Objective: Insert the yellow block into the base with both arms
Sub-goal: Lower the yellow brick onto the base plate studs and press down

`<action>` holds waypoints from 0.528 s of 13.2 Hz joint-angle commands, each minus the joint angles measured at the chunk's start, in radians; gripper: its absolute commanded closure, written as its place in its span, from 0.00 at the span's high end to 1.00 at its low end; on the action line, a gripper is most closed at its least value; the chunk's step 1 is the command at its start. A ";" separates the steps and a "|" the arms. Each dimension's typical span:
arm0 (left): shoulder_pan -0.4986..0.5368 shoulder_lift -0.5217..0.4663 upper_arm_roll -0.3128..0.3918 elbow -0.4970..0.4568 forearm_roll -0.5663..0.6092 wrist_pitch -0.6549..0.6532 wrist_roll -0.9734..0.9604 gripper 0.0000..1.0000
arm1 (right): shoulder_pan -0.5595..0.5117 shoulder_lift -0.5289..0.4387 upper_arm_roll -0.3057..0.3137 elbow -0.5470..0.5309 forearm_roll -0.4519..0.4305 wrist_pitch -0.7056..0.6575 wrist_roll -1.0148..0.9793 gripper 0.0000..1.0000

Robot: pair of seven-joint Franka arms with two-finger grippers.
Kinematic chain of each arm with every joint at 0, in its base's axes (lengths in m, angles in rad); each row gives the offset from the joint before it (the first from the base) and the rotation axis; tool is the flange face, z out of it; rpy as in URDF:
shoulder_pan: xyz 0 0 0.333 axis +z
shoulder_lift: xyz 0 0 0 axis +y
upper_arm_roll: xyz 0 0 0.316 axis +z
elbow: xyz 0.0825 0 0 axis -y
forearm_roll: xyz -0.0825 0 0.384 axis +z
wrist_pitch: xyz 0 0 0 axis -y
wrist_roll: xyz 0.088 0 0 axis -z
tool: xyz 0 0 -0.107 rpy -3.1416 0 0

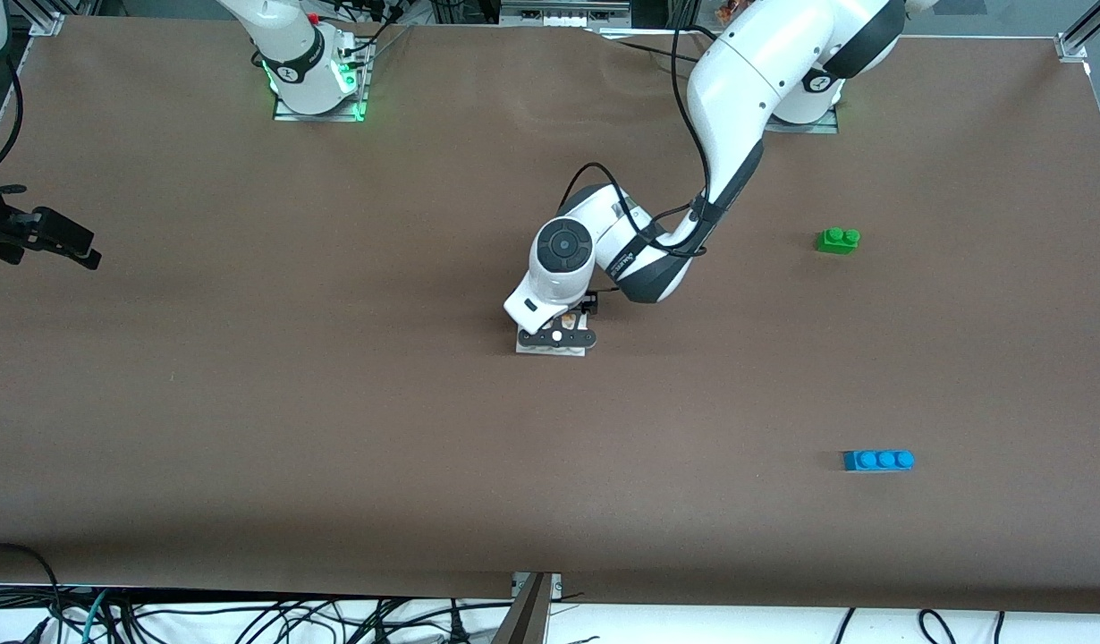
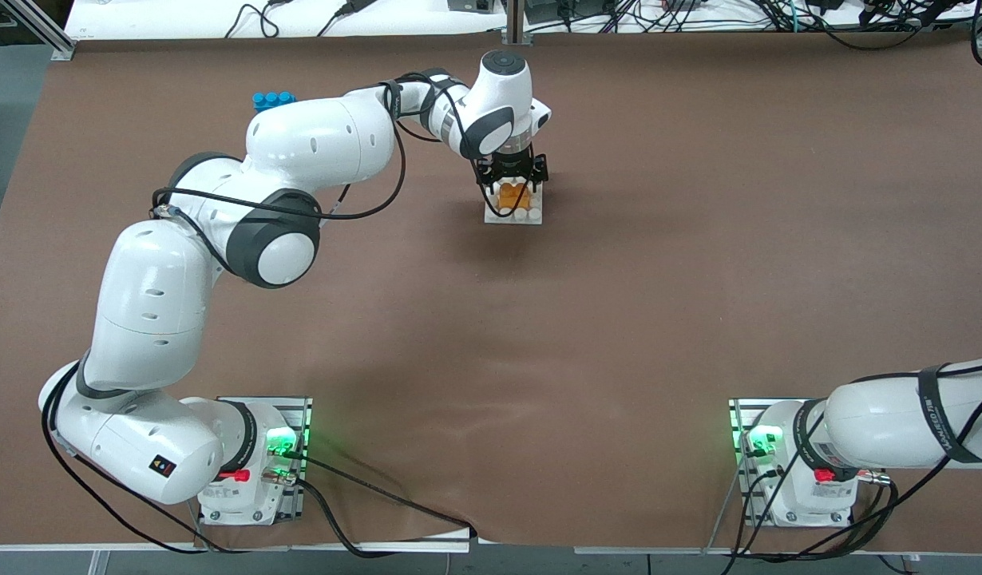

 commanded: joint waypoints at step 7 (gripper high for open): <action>0.112 -0.187 -0.007 0.000 -0.021 -0.145 0.011 1.00 | 0.001 0.009 -0.002 0.023 0.000 -0.011 0.004 1.00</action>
